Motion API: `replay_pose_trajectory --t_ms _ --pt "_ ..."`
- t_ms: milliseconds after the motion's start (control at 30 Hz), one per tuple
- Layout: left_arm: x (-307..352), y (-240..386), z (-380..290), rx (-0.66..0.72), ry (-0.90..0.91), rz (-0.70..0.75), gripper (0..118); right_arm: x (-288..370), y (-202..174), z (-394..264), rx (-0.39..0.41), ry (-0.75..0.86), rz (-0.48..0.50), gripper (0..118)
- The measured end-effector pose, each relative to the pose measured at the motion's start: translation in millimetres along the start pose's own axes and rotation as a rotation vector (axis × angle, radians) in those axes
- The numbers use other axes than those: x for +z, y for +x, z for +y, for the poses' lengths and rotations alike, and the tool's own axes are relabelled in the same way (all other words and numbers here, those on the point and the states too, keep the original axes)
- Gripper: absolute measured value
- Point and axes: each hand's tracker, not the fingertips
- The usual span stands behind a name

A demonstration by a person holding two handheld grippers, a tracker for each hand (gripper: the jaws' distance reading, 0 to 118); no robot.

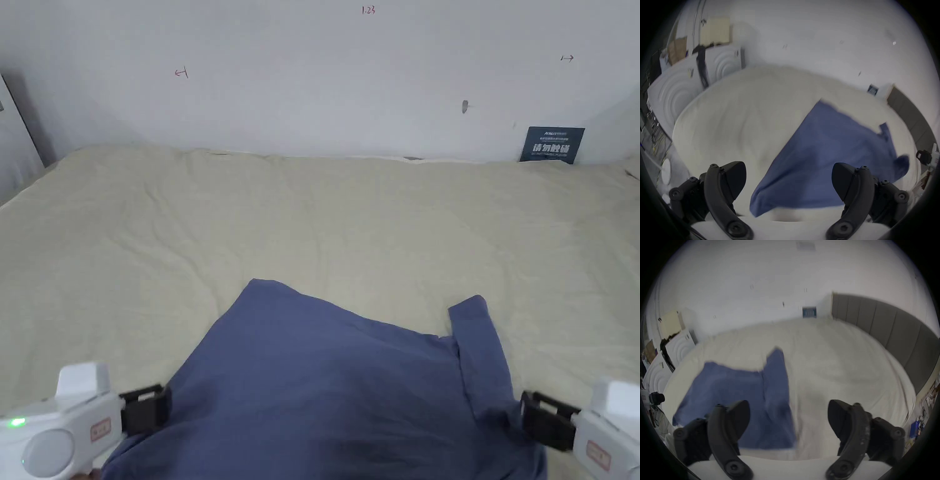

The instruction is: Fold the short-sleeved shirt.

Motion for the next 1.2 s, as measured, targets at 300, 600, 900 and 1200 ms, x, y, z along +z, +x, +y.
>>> replay_pose_trajectory --t_ms 300,600,900,1200 --pt "61 79 68 -0.088 0.47 -0.078 109 19 6 37 0.053 0.398 -0.01 103" --pt "56 116 63 -0.142 0.53 -0.118 0 84 -40 67 0.133 0.509 -0.072 1" --pt "-1 118 91 -0.164 0.343 -0.178 0 73 -49 74 0.12 0.485 -0.07 1" --pt "-154 125 164 -0.241 0.042 -0.208 2 19 -44 90 0.112 0.416 -0.091 1"
